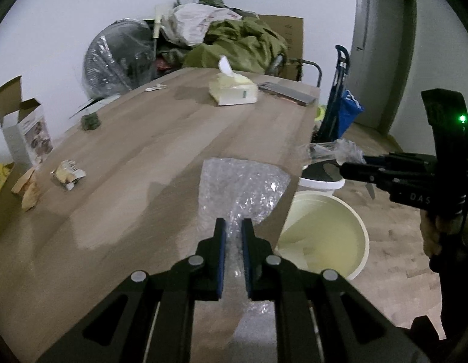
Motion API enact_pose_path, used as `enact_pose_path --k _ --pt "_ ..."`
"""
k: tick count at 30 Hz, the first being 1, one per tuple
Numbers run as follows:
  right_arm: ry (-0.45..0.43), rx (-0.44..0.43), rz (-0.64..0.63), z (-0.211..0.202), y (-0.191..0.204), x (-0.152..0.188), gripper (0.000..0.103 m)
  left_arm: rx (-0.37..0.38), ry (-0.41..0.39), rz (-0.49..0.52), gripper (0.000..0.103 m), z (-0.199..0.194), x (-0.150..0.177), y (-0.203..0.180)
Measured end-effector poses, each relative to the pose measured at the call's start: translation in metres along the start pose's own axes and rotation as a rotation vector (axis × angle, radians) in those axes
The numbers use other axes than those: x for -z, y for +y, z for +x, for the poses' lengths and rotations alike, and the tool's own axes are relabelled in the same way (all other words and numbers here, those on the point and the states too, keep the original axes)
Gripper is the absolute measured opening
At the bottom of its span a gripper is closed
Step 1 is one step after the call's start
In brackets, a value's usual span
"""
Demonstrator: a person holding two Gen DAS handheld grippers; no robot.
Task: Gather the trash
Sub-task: 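Lift and carry the wrapper and bubble wrap with both grippers toward the bucket, then open both grippers over the bucket to drop the wrapper and bubble wrap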
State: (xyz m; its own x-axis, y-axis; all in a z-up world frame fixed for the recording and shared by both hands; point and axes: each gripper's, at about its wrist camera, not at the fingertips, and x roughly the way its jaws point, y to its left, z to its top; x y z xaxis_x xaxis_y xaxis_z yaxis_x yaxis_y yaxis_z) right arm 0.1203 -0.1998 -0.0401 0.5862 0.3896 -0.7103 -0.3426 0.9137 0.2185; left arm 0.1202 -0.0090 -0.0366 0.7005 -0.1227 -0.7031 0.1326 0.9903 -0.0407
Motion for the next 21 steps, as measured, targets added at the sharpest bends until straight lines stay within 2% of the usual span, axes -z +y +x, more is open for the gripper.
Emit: enact_pose_path --k 11,17,21 --pt "0.027 0.068 0.071 -0.016 -0.030 0.034 0.024 0.068 0.018 0.064 0.009 0.022 -0.003 -0.029" --pt "0.077 0.106 0.113 -0.011 -0.044 0.053 0.025 0.111 0.041 0.114 0.009 0.037 -0.004 -0.044" --pt "0.111 0.152 0.126 -0.007 -0.051 0.058 0.044 0.137 0.049 0.142 0.009 0.043 -0.006 -0.054"
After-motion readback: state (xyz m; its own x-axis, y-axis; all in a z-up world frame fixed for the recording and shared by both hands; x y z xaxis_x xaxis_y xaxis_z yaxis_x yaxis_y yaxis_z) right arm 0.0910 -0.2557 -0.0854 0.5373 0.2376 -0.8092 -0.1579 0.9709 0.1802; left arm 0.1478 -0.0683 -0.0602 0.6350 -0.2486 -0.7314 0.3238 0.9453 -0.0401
